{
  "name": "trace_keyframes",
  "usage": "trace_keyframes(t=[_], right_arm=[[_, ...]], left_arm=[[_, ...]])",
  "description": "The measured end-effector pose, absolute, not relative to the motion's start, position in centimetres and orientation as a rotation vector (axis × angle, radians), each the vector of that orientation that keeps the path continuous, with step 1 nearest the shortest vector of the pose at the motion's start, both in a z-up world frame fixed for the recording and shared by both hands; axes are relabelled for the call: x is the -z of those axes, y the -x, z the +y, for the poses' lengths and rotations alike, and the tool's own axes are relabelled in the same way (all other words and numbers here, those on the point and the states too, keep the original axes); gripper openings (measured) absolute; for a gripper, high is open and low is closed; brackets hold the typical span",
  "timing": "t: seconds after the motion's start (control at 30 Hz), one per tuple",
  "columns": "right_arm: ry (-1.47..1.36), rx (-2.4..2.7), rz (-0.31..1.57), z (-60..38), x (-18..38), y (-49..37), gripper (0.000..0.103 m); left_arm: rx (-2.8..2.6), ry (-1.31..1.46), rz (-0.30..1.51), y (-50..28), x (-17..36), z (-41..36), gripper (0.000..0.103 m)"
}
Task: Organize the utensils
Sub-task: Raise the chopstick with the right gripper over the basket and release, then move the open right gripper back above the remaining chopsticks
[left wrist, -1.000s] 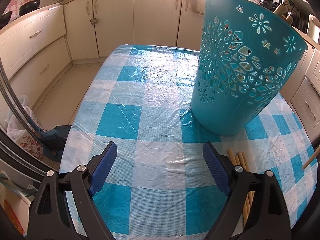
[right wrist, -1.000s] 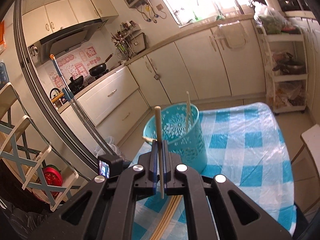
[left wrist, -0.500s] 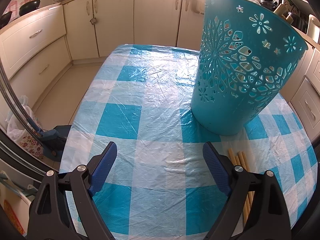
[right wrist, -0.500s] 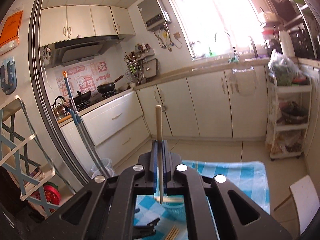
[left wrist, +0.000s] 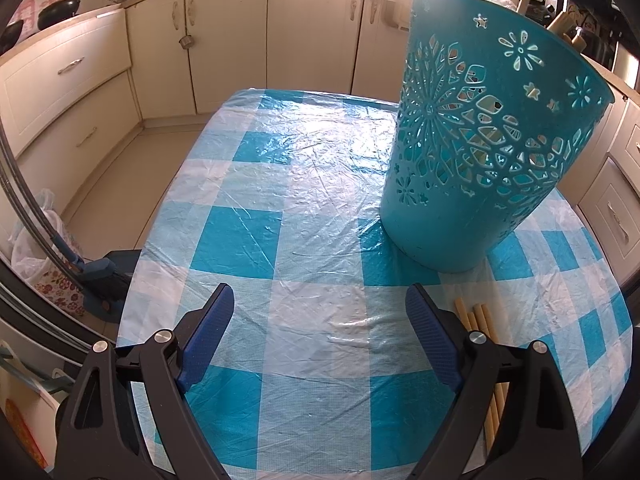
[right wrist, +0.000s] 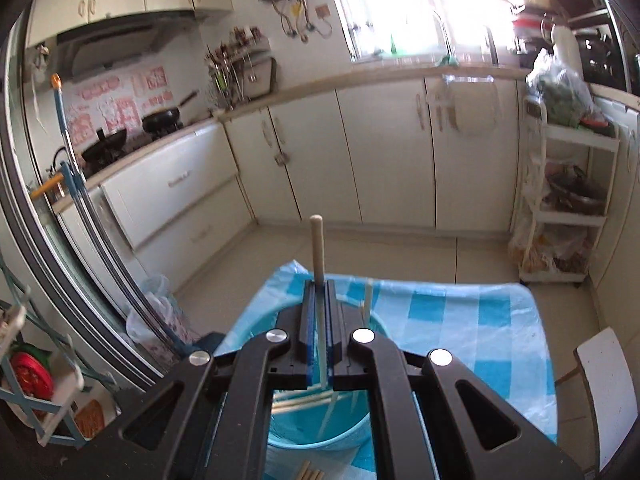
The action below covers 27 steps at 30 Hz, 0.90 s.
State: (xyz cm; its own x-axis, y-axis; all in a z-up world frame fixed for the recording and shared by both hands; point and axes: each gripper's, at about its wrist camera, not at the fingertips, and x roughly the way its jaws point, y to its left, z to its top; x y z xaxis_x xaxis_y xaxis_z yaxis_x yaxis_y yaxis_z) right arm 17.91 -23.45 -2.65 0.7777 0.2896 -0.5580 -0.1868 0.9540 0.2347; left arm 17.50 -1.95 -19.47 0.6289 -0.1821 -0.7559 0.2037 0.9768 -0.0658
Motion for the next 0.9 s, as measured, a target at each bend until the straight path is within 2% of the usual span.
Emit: trace_keyframes(t=[0.13,0.2,0.23,0.5,0.73,0.9], right_arm=[[-0.171,-0.248,0.667,-23.2,4.1,-17.8,0.006],[-0.178,-0.241,0.661,-23.2,4.0,-17.5,0.015],[-0.183,-0.240,0.656,-23.4,3.8,-17.0,0.017],[-0.218,-0.201,0.581,-24.1,3.1,-11.1,0.017],[-0.223,-0.182,0.812,-22.1,11.4,-7.4,0.017],[-0.208,-0.186,0.903,-20.8,15.1,-7.1,0.017]], left_arm=[[0.221,-0.028,0.862,-17.4,19.5,-1.9,0.084],[0.221,-0.027,0.863,-17.5,19.5,-1.9,0.084],[0.221,-0.027,0.863,-17.5,19.5,-1.9,0.084],[0.215,-0.031,0.864,-17.5,19.5,-1.9,0.084],[0.208,-0.037,0.866,-17.5,19.5,-2.1,0.085],[0.202,-0.038,0.868,-17.6,19.5,-2.1,0.085]])
